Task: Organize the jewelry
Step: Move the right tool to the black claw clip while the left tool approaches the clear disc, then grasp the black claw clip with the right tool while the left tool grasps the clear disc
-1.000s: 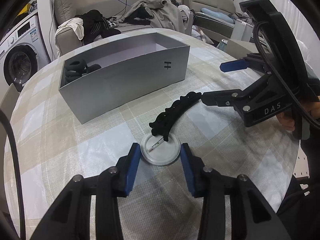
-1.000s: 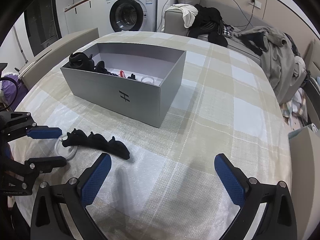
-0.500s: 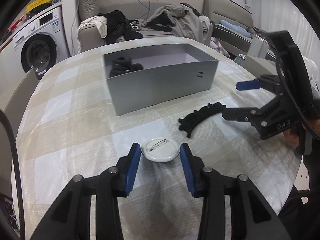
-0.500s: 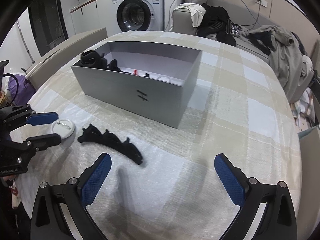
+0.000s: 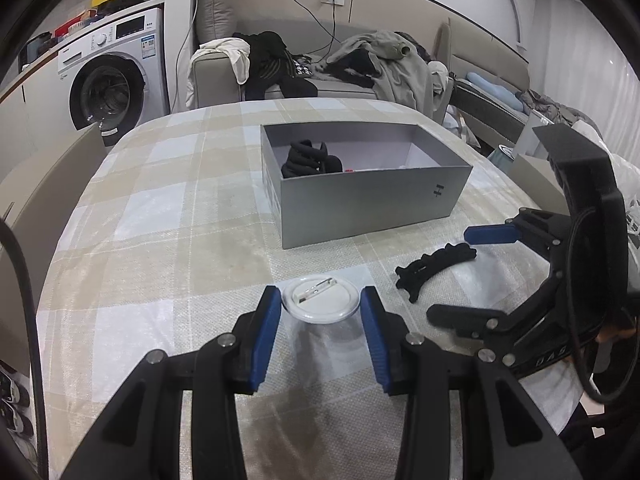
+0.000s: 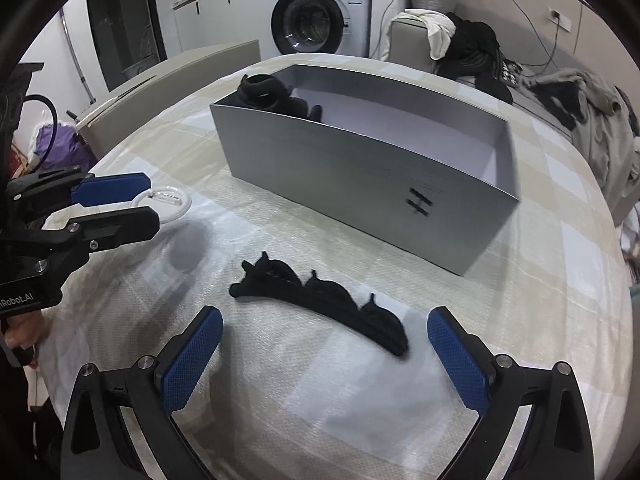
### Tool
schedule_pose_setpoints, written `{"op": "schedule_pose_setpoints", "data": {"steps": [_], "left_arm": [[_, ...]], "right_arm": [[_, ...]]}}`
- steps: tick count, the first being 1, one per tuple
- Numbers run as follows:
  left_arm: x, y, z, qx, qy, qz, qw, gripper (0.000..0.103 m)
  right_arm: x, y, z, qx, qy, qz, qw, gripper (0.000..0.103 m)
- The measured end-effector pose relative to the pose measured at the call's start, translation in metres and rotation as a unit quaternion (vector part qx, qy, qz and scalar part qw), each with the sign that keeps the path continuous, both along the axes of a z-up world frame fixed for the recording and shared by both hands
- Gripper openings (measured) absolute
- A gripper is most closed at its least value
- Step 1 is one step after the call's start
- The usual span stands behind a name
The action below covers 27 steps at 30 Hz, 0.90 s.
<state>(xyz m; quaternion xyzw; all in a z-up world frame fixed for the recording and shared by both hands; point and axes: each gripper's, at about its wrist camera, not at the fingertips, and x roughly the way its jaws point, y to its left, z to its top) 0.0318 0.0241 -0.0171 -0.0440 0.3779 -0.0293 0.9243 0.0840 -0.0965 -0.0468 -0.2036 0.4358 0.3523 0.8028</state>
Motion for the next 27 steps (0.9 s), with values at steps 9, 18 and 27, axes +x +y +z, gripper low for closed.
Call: {"op": "schedule_pose_setpoints", "data": {"steps": [9, 18, 27], "left_arm": [[0.000, 0.007, 0.000, -0.005, -0.004, 0.009, 0.9999, 0.035], [-0.001, 0.008, -0.001, -0.006, -0.003, 0.010, 0.9999, 0.035], [-0.001, 0.008, -0.002, -0.006, -0.004, 0.010, 0.9999, 0.035]], "right_arm": [[0.009, 0.012, -0.001, 0.003, 0.005, -0.028, 1.000, 0.102], [0.015, 0.004, -0.001, -0.010, -0.001, -0.044, 0.999, 0.103], [0.012, -0.014, 0.001, -0.014, -0.001, -0.052, 0.999, 0.103]]}}
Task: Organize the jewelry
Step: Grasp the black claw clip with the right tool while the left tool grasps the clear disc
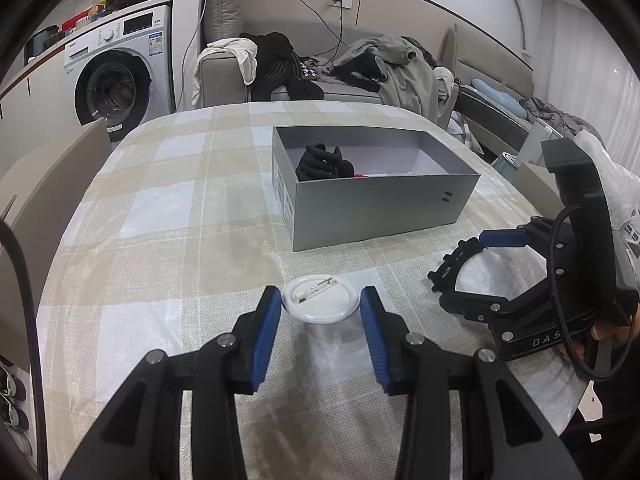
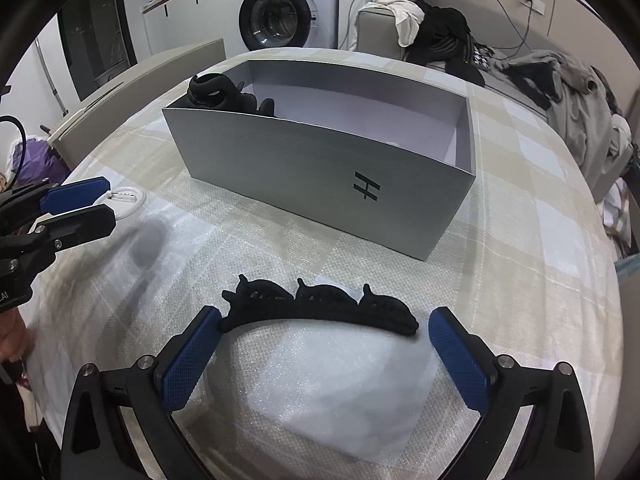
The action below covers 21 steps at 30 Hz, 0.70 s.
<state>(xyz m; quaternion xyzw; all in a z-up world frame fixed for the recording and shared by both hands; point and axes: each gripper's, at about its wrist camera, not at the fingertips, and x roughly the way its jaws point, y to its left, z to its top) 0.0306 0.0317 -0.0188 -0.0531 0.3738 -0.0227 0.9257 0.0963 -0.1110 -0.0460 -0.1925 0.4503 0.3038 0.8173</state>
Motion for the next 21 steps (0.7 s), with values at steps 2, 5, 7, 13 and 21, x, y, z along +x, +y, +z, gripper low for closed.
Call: {"op": "schedule_pose_setpoints", "data": {"steps": [2, 5, 7, 13, 21], "left_arm": [[0.000, 0.000, 0.000, 0.000, -0.001, -0.001, 1.0000, 0.035], [0.000, 0.000, 0.001, 0.000, -0.002, -0.002, 1.0000, 0.035], [0.000, 0.000, 0.002, 0.000, -0.003, -0.002, 1.0000, 0.035], [-0.001, -0.001, 0.003, 0.000, -0.003, -0.003, 1.0000, 0.035], [0.000, -0.001, 0.004, -0.001, -0.005, -0.003, 1.0000, 0.035]], "right_arm": [[0.000, 0.001, 0.000, 0.001, 0.000, -0.001, 1.000, 0.103], [-0.001, 0.003, 0.000, 0.002, -0.002, -0.002, 1.000, 0.103], [-0.002, 0.002, -0.001, 0.000, -0.002, -0.006, 1.000, 0.103], [-0.005, 0.003, 0.002, 0.002, -0.014, 0.000, 1.000, 0.094], [-0.009, 0.002, 0.012, 0.028, -0.025, 0.017, 0.999, 0.094]]}}
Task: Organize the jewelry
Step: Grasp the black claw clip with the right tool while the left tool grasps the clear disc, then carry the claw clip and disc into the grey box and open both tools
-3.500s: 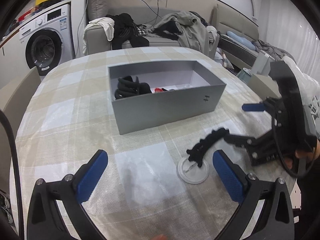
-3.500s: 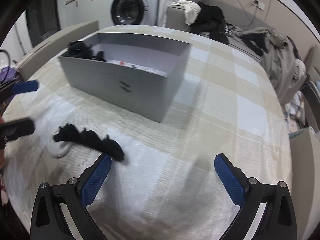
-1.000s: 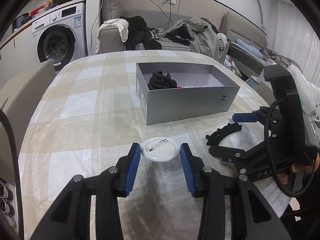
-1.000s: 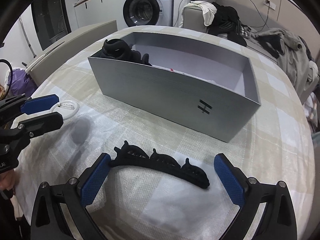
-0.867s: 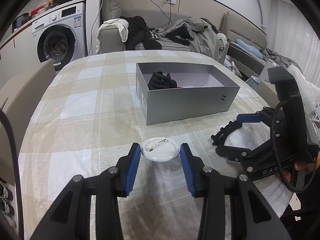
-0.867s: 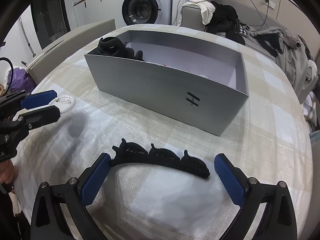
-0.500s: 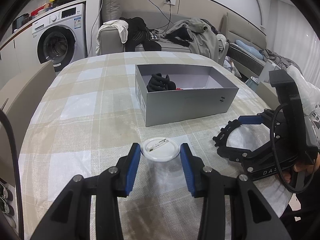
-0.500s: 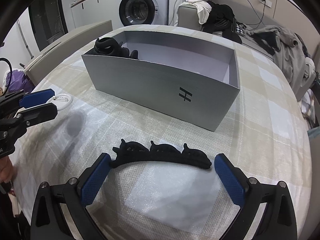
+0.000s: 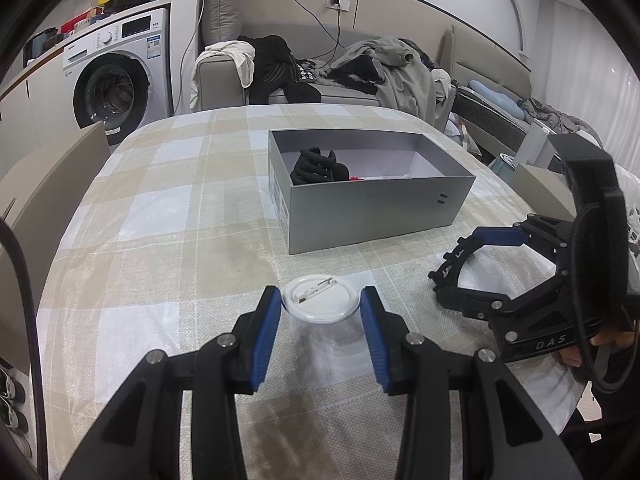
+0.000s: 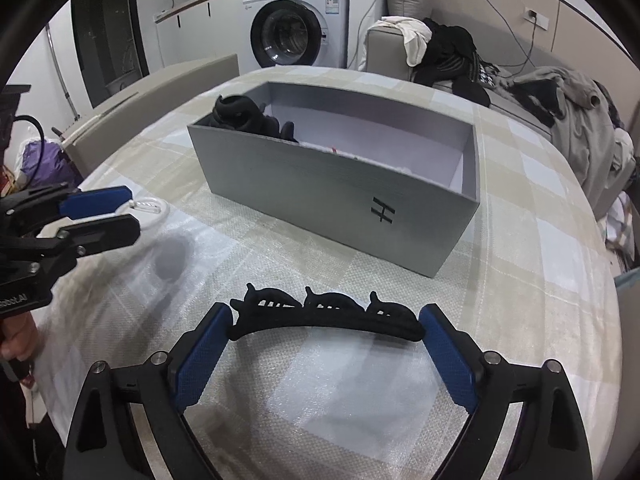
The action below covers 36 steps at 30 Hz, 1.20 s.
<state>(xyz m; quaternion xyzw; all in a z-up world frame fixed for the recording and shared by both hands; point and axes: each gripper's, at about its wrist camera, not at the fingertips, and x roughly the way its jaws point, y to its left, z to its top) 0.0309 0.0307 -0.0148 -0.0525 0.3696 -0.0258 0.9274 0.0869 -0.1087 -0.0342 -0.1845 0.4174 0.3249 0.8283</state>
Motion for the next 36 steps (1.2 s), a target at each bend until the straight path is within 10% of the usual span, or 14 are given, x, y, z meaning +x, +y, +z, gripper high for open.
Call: {"op": "schedule_pose_setpoints", "data": {"steps": [14, 36], "left_arm": [[-0.007, -0.009, 0.022, 0.002, -0.042, -0.013, 0.9990, 0.035], [0.051, -0.008, 0.045, -0.010, -0.101, 0.000, 0.9949, 0.035]], "right_arm": [[-0.001, -0.028, 0.053, 0.125, -0.054, -0.008, 0.991, 0.094], [0.044, -0.029, 0.074, 0.160, -0.053, -0.034, 0.985, 0.094]]}}
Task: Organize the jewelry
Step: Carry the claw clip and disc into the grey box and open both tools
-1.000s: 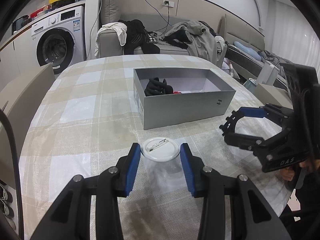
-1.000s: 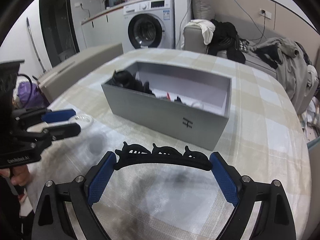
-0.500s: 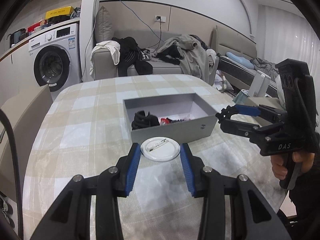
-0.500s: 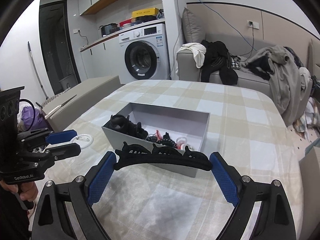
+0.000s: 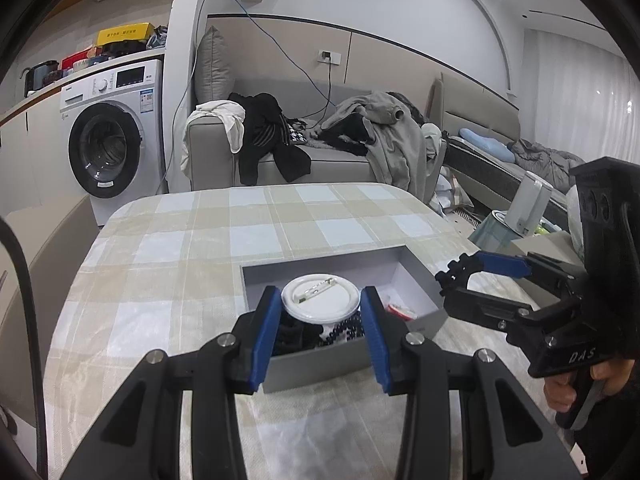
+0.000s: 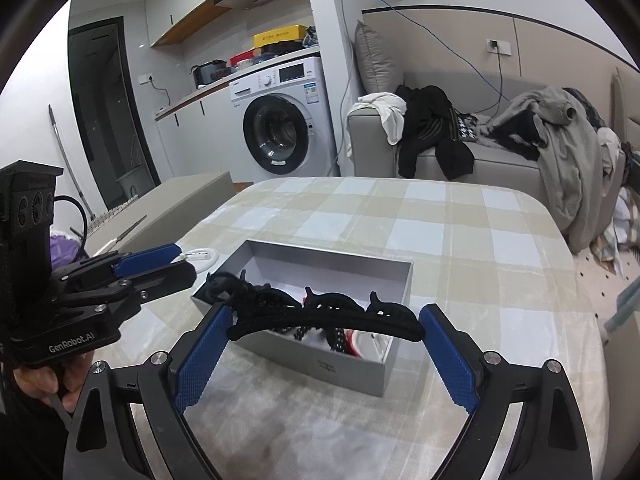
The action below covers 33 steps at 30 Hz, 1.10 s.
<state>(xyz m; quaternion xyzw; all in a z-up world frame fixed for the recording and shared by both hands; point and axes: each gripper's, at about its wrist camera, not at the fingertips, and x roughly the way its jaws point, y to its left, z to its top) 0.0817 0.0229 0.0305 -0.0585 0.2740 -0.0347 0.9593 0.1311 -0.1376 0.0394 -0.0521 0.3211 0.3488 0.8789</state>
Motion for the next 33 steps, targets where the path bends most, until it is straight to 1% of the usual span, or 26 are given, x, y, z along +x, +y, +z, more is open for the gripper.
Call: {"op": "schedule_pose_setpoints", "data": {"steps": [3, 10, 14, 25, 33], "left_arm": [[0.005, 0.002, -0.003, -0.008, 0.002, -0.001, 1.0000, 0.035], [0.018, -0.002, -0.009, -0.002, 0.013, -0.001, 0.9999, 0.035], [0.023, -0.003, -0.012, -0.005, 0.021, 0.004, 0.9998, 0.035], [0.030, -0.003, -0.017, -0.009, 0.040, 0.012, 0.9991, 0.035], [0.029, -0.004, -0.015, -0.008, 0.037, 0.013, 0.9992, 0.035]], "right_arm": [[0.007, 0.003, -0.003, 0.001, 0.007, -0.001, 1.000, 0.094], [0.023, 0.008, -0.012, 0.008, 0.033, -0.006, 0.999, 0.094], [0.031, 0.012, -0.016, 0.011, 0.046, -0.008, 0.999, 0.094], [0.037, 0.021, -0.022, -0.004, 0.056, -0.003, 0.998, 0.095], [0.035, 0.017, -0.020, -0.002, 0.059, -0.003, 0.998, 0.098]]}}
